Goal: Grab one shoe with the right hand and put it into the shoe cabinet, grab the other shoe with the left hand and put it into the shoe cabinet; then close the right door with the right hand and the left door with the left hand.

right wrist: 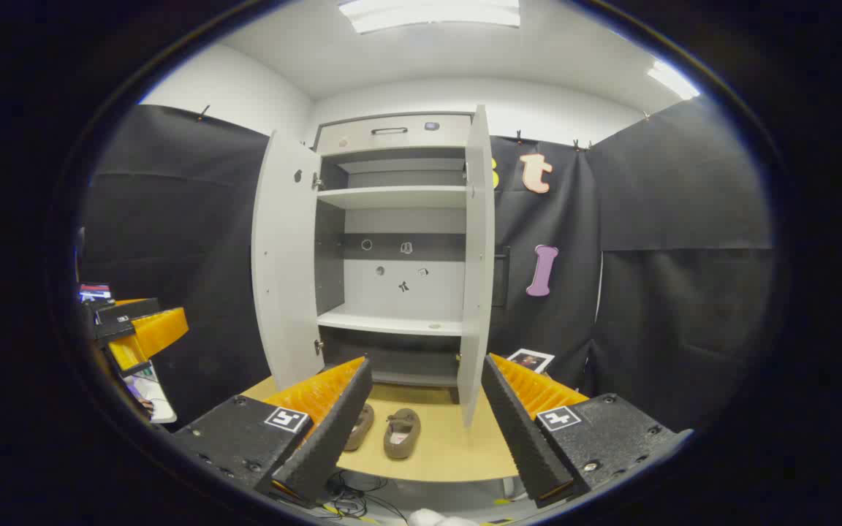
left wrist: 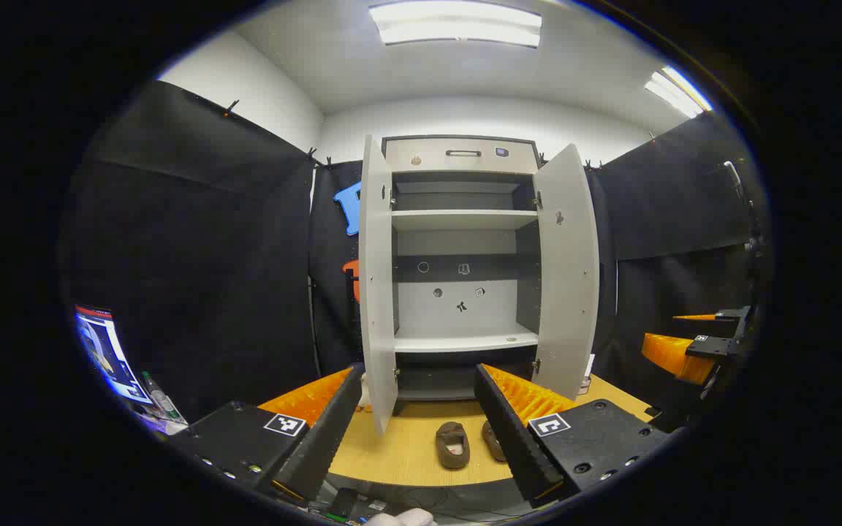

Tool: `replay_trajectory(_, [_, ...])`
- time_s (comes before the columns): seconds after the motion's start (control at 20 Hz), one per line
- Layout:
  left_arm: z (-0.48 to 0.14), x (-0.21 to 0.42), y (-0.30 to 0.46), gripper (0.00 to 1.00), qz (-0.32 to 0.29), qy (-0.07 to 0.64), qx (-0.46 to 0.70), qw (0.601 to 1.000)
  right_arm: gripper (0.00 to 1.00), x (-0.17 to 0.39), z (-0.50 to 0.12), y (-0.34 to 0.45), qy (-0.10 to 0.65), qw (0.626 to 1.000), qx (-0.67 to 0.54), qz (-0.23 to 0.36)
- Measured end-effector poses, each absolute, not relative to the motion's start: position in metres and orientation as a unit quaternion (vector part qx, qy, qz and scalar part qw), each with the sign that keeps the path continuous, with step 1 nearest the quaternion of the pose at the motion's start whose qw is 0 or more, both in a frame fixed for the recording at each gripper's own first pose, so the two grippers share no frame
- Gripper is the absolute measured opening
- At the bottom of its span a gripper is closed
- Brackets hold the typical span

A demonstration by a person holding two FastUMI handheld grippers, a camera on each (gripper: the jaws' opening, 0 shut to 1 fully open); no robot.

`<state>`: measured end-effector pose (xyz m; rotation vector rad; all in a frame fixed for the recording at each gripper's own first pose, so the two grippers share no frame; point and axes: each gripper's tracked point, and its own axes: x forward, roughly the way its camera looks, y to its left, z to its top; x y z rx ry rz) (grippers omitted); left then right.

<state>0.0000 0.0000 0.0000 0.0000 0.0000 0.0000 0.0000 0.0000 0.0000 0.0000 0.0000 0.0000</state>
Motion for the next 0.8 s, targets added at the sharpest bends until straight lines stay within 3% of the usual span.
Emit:
replay_trajectory(0.05, [-0.002,0.000,0.000,0.95,0.000,0.003,-0.001,1.000,0.98,0.003,-0.002,0.000,0.003,1.000,-0.002,0.000])
replay_trajectory(0.25, [-0.009,0.002,0.005,0.94,0.001,0.011,0.000,1.000,0.99,0.018,-0.018,0.001,0.021,1.000,-0.010,-0.001])
replay_trajectory(0.3, [-0.010,0.002,0.006,0.99,0.002,0.012,0.000,1.000,0.98,0.024,-0.025,0.002,0.029,1.000,-0.012,0.000])
replay_trajectory(0.35, [-0.011,0.004,0.008,0.95,0.006,0.014,0.000,1.000,0.99,0.031,-0.032,0.002,0.037,0.999,-0.013,0.001])
replay_trajectory(0.4, [-0.013,0.005,0.010,0.99,0.008,0.014,-0.002,1.000,0.99,0.038,-0.040,0.003,0.046,0.999,-0.015,0.003])
replay_trajectory(0.45, [-0.014,0.008,0.011,0.95,0.011,0.016,-0.003,1.000,0.99,0.047,-0.049,0.005,0.057,0.998,-0.018,0.007])
replay_trajectory(0.8, [-0.023,0.049,0.018,0.95,0.034,0.026,0.000,0.999,0.99,0.114,-0.117,0.013,0.131,0.990,-0.023,0.043])
